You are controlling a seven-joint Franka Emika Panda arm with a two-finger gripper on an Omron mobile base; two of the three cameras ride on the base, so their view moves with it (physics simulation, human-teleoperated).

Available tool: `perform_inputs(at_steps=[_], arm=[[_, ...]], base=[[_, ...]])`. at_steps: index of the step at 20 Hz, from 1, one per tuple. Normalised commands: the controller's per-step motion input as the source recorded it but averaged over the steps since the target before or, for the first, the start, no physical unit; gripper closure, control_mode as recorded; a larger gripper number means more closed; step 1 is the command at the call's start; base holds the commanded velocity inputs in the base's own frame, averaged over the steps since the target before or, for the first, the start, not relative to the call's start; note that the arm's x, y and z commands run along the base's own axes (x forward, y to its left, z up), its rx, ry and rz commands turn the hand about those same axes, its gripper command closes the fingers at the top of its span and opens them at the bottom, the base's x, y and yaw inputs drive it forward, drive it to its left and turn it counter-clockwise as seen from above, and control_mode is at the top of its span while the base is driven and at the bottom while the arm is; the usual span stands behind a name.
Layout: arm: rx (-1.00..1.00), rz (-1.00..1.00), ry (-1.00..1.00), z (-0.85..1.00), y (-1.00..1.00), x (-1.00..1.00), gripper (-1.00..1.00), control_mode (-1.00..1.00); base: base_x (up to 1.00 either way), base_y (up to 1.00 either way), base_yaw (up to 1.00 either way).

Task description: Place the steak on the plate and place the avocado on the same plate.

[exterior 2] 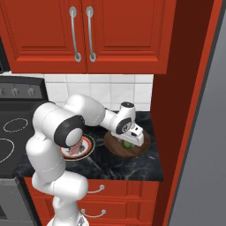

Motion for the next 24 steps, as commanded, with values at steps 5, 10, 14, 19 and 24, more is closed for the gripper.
perform_inputs(at_steps=[5, 10, 14, 19, 24], arm=[[0.0, 0.0, 0.0, -0.01, 0.0, 0.0, -1.0, -1.0], [0.02, 0.0, 0.01, -0.07, 0.0, 0.0, -1.0, -1.0], [0.03, 0.0, 0.02, -0.1, 0.0, 0.0, -1.0, -1.0], [0.02, 0.0, 0.04, -0.09, 0.0, 0.0, 1.0, -1.0], [0.0, 0.0, 0.05, -0.04, 0.0, 0.0, 1.0, -1.0]], base=[[0.0, 0.0, 0.0], [0.0, 0.0, 0.0], [0.0, 0.0, 0.0], [0.0, 0.0, 0.0], [0.0, 0.0, 0.0]])
